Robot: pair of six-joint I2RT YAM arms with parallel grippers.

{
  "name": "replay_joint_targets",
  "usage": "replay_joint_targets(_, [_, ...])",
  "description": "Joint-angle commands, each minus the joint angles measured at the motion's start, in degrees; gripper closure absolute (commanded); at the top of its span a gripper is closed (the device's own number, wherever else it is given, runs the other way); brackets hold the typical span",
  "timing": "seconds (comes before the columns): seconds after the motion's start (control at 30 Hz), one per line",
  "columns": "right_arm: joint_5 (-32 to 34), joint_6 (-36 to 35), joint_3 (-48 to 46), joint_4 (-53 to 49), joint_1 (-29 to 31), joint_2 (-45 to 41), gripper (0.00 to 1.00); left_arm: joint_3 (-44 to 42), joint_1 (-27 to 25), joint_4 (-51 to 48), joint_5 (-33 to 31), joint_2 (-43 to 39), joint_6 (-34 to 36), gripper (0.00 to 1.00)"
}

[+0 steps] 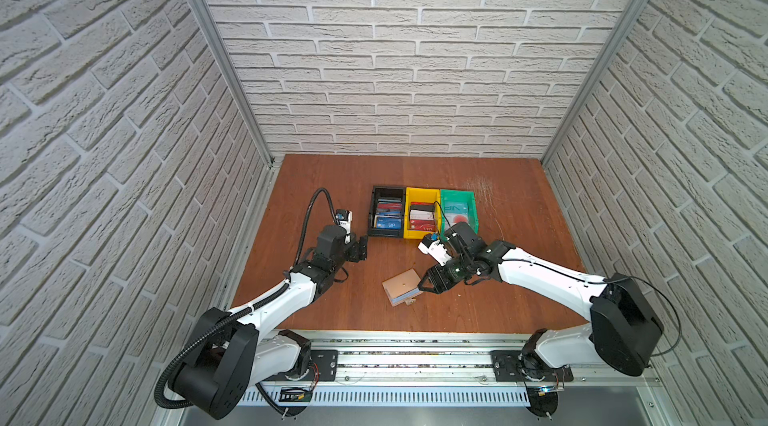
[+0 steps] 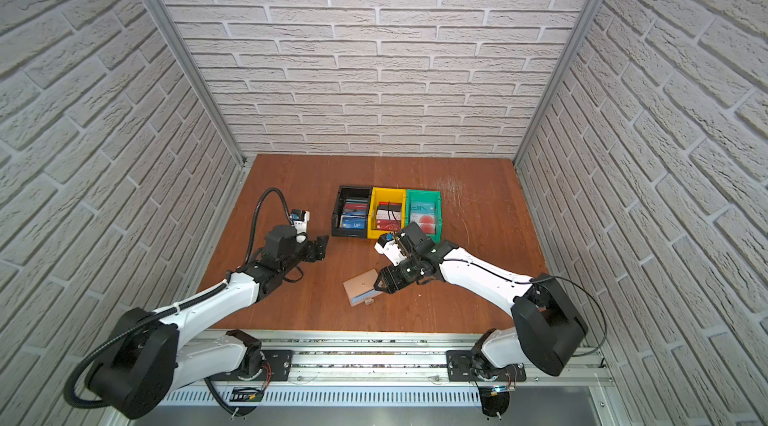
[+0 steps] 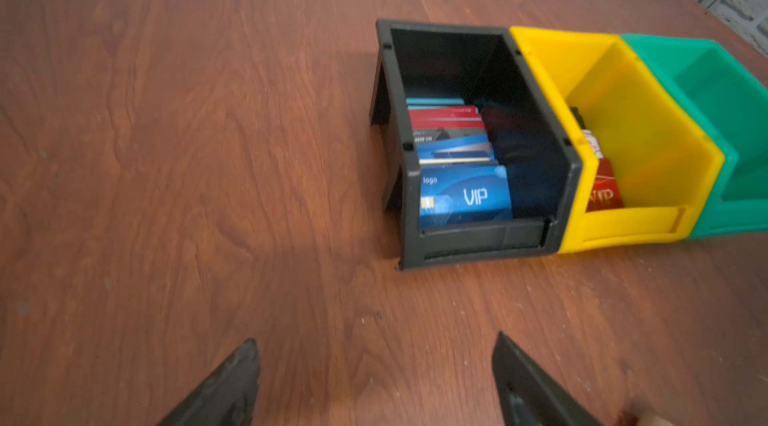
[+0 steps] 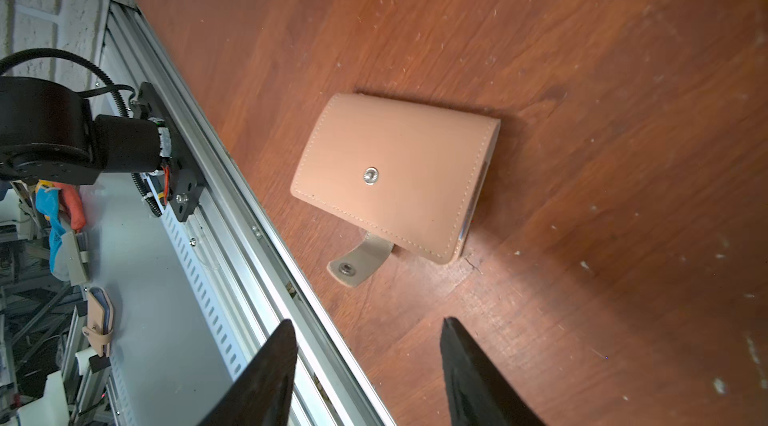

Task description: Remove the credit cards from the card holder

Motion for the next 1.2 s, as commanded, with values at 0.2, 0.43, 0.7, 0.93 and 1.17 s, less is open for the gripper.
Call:
replay_joint_targets(0.2, [-7.28,2.33,2.65,5.94,0.36,9.75,0.42,0.91,-0.39,0.29,-0.67,0.36,-0.48,0.13])
replay_joint_targets(0.43, [-10.8,1.32,7.75,6.33,0.82,14.89,0.43,0.59,-0.48,-0.33,-1.49,0.37,-0.87,0.12])
replay_joint_targets(0.7, [-13.19,0.14,16.95,3.74,1.57,20.77,0.43,0.76,-0.52,-3.73,-2.7,-1.19,-0.56,0.12])
replay_joint_targets(0.93, [-16.75,2.28,25.29,4.63,2.79,27.03,0.44,2.84,-0.47,-12.72,-2.03,-6.45,-2.49,0.12])
replay_joint_targets(1.17, [-20.39,4.8,31.14,6.48,4.82,32.22,0.44,5.55,-0.5,-24.98,-0.89,-17.16,-7.44,0.13])
